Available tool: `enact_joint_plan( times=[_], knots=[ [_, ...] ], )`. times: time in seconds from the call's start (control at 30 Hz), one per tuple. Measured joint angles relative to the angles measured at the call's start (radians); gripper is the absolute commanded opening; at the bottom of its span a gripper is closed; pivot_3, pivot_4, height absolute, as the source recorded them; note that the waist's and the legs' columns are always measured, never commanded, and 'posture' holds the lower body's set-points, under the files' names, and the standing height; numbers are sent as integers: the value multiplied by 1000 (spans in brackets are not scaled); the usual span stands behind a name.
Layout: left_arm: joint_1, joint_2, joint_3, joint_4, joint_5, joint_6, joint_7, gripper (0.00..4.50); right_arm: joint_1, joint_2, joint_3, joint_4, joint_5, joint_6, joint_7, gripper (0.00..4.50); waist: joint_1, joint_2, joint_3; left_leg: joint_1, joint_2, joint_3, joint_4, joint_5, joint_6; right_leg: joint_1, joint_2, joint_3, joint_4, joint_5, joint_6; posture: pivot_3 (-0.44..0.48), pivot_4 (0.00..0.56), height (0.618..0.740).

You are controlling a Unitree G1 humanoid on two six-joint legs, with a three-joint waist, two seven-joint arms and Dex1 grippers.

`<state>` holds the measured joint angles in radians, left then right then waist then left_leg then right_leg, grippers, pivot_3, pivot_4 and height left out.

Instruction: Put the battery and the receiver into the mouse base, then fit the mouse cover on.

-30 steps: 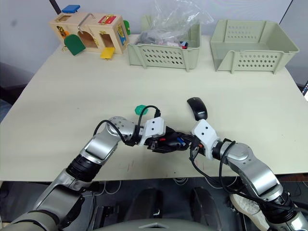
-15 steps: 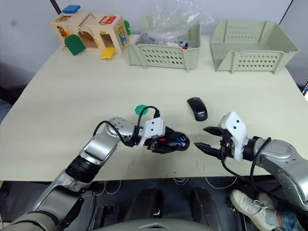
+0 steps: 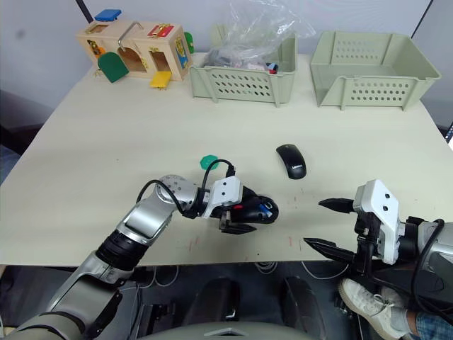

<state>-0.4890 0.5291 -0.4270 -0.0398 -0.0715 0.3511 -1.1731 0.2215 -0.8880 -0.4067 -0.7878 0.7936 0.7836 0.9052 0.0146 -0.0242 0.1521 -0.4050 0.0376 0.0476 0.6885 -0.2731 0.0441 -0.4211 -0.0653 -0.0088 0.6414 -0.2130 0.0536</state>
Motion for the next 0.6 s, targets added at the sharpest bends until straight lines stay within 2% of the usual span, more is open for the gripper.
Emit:
enact_joint_plan(
  times=[0.37, 0.5, 0.53, 0.6],
  knots=[
    [76, 82, 111, -162, -120, 83, -7, 4469, -29, 2, 34, 1, 9, 7, -79, 4500, 0, 0, 0, 3, 0, 0, 0, 0, 0, 3, 0, 0, -1, 0, 0, 0, 150, 740],
    [169, 144, 254, -263, -237, 147, 0, 4469, -106, 24, 96, 7, 31, 97, -210, 4500, -10, -1, 1, 4, 2, 1, -3, 0, 0, 2, 0, 1, 0, -1, -2, 0, 150, 740],
    [216, 165, 324, -301, -291, 174, 4, 4469, -148, 54, 120, 16, 37, 133, -274, 4500, -14, 0, 1, 5, 2, 1, -3, 0, 0, 2, 0, 1, 0, -1, -2, 0, 150, 740],
    [244, 173, 378, -330, -329, 197, 20, 4469, -162, 61, 134, 25, 43, 157, -313, 4500, -5, 1, 2, 4, 1, 1, -3, 0, 0, 2, 0, 1, 0, -3, -4, 0, 150, 740]
  ],
)
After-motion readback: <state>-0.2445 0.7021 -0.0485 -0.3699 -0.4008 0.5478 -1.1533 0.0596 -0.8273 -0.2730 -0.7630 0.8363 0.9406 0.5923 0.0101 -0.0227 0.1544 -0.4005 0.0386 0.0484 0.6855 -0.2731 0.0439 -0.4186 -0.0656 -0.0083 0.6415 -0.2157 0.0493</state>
